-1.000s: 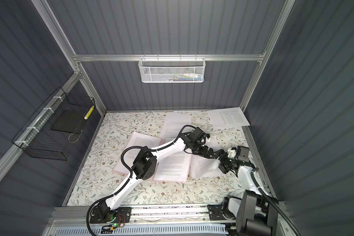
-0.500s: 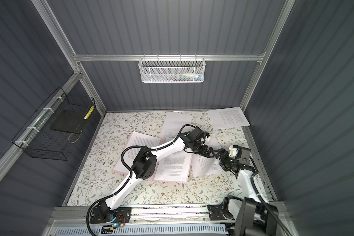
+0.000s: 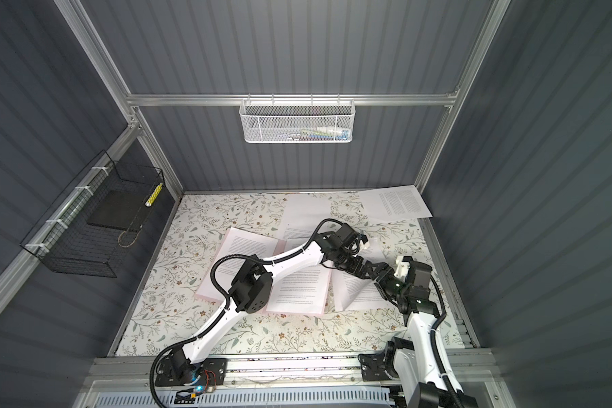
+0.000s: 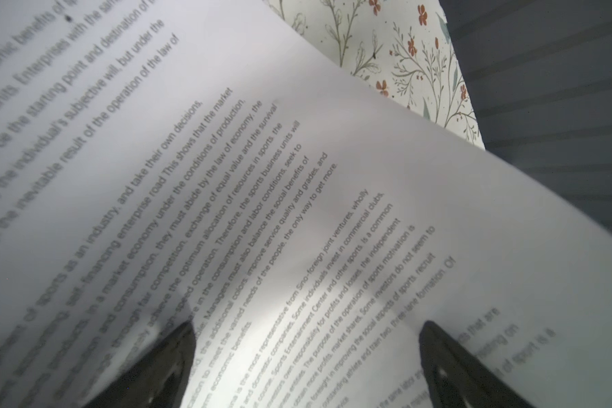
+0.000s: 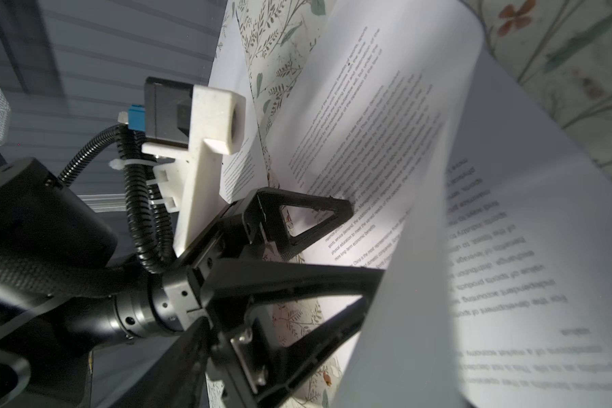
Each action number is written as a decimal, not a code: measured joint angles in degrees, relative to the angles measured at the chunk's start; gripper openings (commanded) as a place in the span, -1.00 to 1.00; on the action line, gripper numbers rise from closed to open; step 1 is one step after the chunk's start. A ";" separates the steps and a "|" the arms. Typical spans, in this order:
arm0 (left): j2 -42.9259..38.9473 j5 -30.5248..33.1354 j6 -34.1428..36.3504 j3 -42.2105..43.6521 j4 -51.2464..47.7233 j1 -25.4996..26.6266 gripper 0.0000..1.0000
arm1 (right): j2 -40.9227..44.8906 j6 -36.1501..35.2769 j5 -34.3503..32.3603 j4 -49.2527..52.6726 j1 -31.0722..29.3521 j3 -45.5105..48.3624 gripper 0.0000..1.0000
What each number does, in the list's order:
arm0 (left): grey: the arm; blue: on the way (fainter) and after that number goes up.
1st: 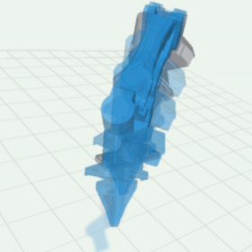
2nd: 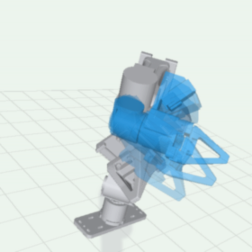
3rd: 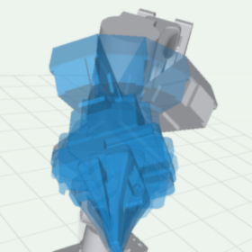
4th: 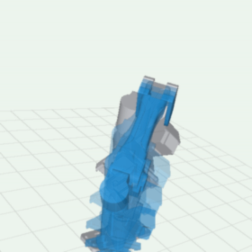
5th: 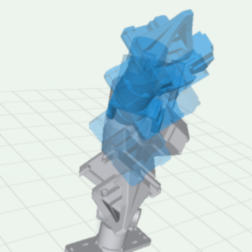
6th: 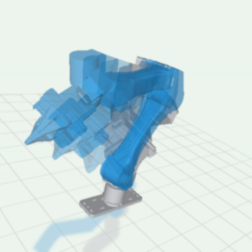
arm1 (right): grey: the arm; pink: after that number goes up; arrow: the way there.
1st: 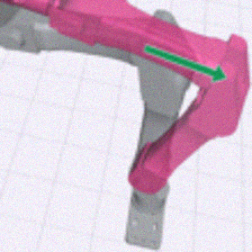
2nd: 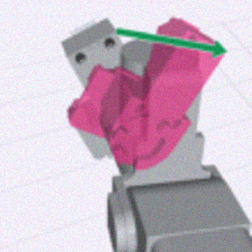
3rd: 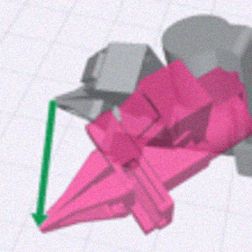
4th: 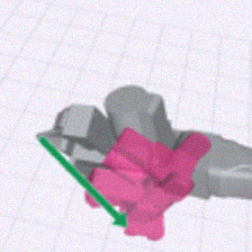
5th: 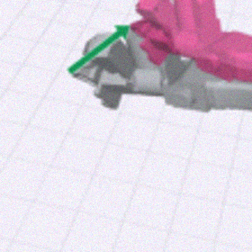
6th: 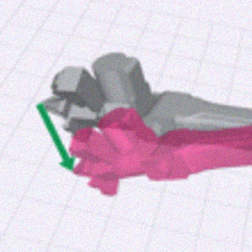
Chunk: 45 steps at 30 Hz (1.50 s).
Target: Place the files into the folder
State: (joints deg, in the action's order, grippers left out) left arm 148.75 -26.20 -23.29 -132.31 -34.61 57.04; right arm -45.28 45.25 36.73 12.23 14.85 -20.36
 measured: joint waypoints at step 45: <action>-0.02 -3.30 -0.46 0.81 1.25 0.50 1.00 | 13.90 13.57 -28.20 28.85 0.74 0.98 -0.59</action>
State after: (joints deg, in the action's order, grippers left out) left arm 148.73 -29.50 -23.75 -131.50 -33.36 57.54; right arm -31.38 58.83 8.54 41.08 15.59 -19.38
